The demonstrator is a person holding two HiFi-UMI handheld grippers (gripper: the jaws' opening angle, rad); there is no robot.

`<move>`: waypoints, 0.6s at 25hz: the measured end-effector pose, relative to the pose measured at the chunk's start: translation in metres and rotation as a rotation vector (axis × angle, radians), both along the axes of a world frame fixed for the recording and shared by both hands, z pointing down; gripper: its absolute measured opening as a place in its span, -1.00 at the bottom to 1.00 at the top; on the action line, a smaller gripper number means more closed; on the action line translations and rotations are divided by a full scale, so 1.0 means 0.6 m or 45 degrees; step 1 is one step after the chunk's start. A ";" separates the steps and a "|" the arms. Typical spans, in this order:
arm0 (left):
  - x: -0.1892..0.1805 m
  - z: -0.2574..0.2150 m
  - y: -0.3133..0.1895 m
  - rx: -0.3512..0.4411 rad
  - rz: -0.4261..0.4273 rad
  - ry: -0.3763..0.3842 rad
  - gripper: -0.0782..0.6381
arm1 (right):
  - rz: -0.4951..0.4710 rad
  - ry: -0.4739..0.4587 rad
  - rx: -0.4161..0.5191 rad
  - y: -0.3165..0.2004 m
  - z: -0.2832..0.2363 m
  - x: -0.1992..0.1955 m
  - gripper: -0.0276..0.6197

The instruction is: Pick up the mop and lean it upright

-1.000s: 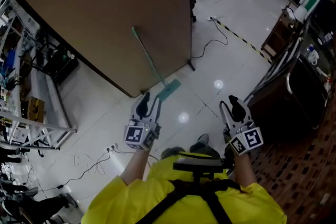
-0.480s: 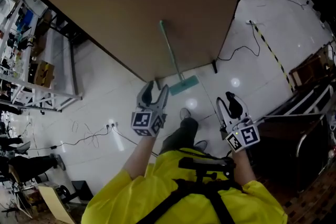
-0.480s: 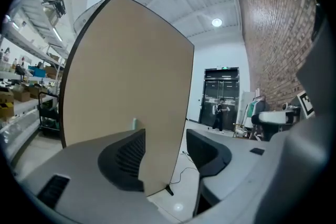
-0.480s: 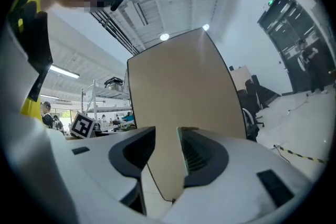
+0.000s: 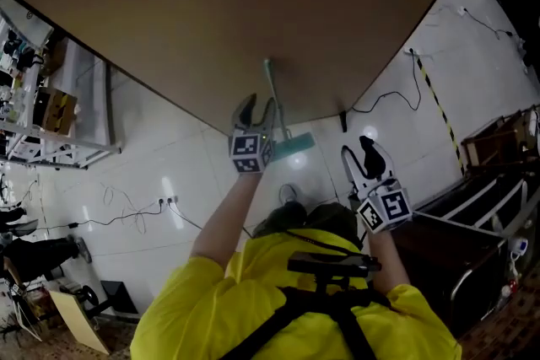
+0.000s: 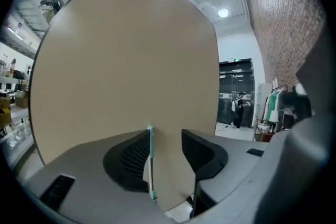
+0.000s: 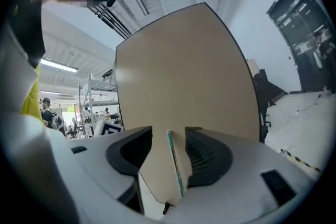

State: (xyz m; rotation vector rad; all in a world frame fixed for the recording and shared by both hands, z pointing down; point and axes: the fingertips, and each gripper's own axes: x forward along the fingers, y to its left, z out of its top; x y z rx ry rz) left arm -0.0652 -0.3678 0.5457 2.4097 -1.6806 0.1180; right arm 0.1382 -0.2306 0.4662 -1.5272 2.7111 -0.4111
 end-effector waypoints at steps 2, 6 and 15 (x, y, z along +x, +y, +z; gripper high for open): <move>0.006 0.028 -0.049 -0.027 -0.025 -0.025 -0.28 | -0.016 -0.009 -0.034 -0.026 0.018 -0.003 -0.28; 0.017 0.091 -0.131 -0.087 -0.078 -0.049 -0.28 | -0.045 -0.033 -0.103 -0.081 0.063 0.001 -0.28; 0.012 0.153 -0.219 -0.118 -0.292 -0.117 -0.44 | -0.102 -0.016 -0.178 -0.136 0.092 -0.007 -0.28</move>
